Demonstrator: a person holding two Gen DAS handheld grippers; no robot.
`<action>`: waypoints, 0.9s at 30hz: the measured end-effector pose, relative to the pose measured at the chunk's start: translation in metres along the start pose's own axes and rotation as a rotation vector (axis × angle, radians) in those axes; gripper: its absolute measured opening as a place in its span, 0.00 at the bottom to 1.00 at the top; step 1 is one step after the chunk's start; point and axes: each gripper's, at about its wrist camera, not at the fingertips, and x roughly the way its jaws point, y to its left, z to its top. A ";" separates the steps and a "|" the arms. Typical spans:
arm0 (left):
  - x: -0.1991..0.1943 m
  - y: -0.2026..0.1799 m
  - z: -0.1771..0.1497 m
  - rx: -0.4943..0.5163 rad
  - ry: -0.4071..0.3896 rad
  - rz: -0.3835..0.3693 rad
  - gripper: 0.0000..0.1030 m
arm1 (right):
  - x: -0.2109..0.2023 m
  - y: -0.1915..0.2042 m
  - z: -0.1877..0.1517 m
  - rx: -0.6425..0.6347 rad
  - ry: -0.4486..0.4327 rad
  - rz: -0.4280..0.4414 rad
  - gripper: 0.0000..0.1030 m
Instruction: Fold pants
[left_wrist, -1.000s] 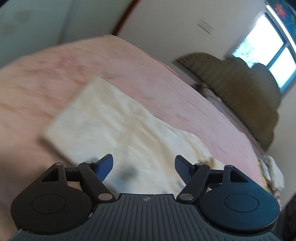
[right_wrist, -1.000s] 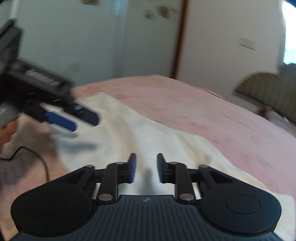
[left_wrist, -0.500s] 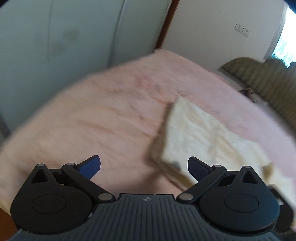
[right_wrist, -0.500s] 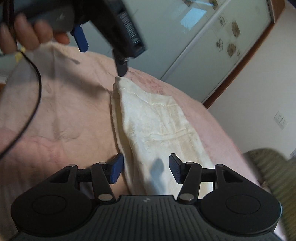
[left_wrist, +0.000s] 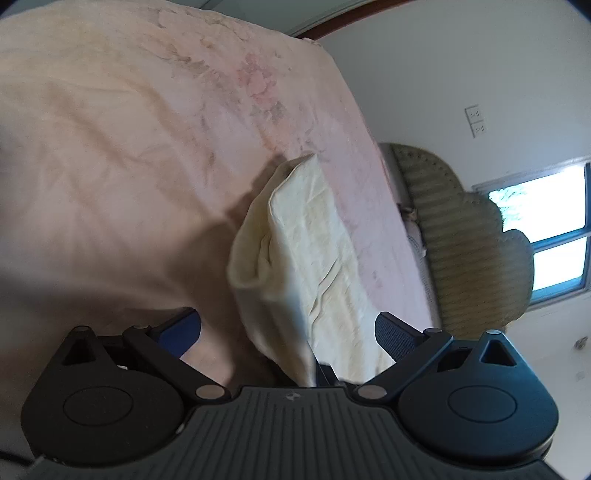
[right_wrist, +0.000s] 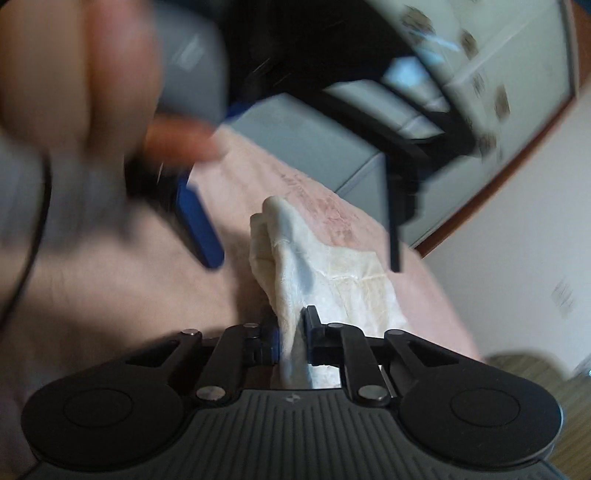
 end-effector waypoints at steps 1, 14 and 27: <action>0.005 -0.001 0.004 -0.010 -0.004 -0.015 0.98 | -0.003 -0.014 0.001 0.069 -0.009 0.027 0.11; 0.045 -0.018 0.023 0.072 -0.001 0.015 0.85 | -0.044 -0.126 -0.022 0.573 -0.103 0.355 0.10; 0.019 -0.066 -0.016 0.321 -0.180 0.115 0.13 | -0.005 -0.130 -0.053 0.691 0.047 0.183 0.11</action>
